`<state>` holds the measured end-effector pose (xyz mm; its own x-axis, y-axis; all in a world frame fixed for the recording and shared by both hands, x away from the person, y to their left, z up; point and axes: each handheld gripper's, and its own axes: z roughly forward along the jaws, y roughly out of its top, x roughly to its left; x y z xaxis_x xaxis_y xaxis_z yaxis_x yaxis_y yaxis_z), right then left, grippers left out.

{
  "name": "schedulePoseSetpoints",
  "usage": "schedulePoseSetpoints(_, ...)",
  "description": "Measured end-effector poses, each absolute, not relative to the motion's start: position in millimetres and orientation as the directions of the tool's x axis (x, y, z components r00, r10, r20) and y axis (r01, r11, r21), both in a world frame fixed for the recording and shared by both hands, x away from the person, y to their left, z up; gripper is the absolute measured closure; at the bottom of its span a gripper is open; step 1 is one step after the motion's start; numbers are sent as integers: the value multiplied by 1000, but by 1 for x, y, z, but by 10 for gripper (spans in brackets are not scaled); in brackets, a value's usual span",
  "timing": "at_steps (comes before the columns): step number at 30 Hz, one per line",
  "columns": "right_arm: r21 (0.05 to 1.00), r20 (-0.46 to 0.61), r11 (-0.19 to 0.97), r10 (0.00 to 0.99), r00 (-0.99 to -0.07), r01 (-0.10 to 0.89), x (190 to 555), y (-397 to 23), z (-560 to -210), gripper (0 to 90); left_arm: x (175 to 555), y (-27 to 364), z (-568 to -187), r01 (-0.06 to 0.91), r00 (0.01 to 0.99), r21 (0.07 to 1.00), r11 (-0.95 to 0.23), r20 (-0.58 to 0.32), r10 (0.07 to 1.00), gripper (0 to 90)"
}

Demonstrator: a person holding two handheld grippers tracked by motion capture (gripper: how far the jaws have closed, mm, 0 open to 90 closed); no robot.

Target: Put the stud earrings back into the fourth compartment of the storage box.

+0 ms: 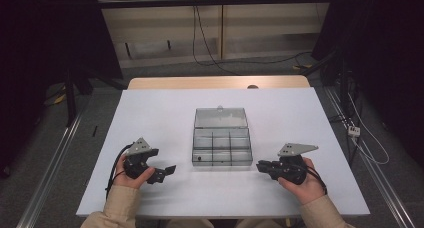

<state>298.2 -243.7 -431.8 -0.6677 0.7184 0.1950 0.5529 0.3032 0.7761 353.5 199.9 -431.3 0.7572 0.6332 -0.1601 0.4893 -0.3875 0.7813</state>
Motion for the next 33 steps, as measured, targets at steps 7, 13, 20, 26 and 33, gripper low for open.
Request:
schedulePoseSetpoints(7, 786, 190, 301, 714, -674, 540, 298, -244, -423, 807, 354, 200, -431, 488, 757, 782, -388, -158, 634, 61)
schedulePoseSetpoints(13, 792, 181, 307, 707, -684, 527, 300, -242, -415, 807, 354, 201, -431, 488, 757, 783, -387, -158, 634, 60)
schedulePoseSetpoints(20, 799, 170, 312, 701, -692, 513, 305, -238, -407, 807, 354, 201, -431, 487, 756, 784, -385, -157, 636, 60)
schedulePoseSetpoints(26, 799, 165, 320, 698, -697, 510, 307, -235, -404, 807, 353, 201, -431, 487, 756, 784, -385, -158, 636, 60)
schedulePoseSetpoints(33, 798, 166, 326, 689, -705, 507, 312, -231, -403, 807, 354, 201, -431, 487, 757, 783, -386, -158, 635, 60)
